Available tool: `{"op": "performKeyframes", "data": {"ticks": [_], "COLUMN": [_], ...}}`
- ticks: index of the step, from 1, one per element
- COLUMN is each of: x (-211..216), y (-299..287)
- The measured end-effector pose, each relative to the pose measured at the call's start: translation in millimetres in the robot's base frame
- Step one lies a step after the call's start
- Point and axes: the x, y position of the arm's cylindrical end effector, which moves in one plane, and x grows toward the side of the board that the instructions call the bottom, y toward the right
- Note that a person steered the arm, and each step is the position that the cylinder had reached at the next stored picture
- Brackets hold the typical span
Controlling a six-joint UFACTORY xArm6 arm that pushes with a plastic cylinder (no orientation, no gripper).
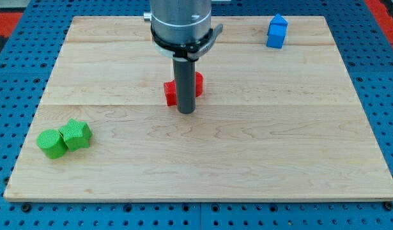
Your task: Separate the red star from the red circle
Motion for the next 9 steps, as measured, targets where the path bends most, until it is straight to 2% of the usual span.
{"op": "performKeyframes", "data": {"ticks": [1,2,3,5,6,7,8,9], "x": [-29.1,-55.9,-51.6,-24.0,-42.6,-85.0,-67.5,-65.3], "y": [7.7,-52.4,-114.4,-146.2,-168.9,-172.1,-172.7,-212.8]}}
